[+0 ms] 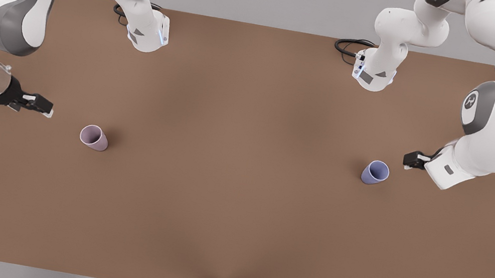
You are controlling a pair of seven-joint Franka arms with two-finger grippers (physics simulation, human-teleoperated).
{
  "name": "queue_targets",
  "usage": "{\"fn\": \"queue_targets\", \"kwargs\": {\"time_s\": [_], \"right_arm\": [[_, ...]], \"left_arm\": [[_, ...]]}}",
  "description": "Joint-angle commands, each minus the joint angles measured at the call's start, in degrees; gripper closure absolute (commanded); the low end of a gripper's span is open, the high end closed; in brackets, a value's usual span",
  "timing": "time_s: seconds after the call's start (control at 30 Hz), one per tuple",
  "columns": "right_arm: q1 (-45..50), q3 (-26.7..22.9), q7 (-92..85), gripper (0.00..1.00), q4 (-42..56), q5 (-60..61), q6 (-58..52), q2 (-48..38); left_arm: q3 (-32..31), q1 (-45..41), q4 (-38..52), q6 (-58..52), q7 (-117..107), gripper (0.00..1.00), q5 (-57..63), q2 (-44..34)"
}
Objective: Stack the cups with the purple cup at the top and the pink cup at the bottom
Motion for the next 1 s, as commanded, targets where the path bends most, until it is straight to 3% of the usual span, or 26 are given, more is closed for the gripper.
{"fn": "queue_targets", "kwargs": {"time_s": [0.0, 0.1, 0.33, 0.6, 0.97], "right_arm": [[-0.5, -0.07, 1.7, 0.0, 0.02, -0.04, 1.31, 0.0], [-0.68, -0.16, 1.26, 0.0, -3.57, 0.13, 2.19, -0.53], [-1.64, -0.6, -2.43, 0.0, -21.5, 0.13, 19.05, -1.67], [-1.38, -0.51, -2.43, 0.0, -30.3, 2.33, 37.78, 5.27], [-2.08, -0.51, -4.71, 0.0, -36.98, 2.33, 45.78, 5.97]], "left_arm": [[0.0, 0.01, 0.1, 0.97, 2.46, 0.0, 0.08, -0.03], [0.0, 0.01, -0.16, 0.88, 2.11, 0.0, 0.17, -0.03], [0.0, 0.01, -0.6, 0.97, 1.85, 0.0, 0.08, 0.58], [0.08, 0.1, -0.6, 0.8, 1.85, 0.0, 0.08, 1.2], [0.17, 0.19, -1.13, 0.88, 1.85, 0.0, 0.08, 1.37]]}}
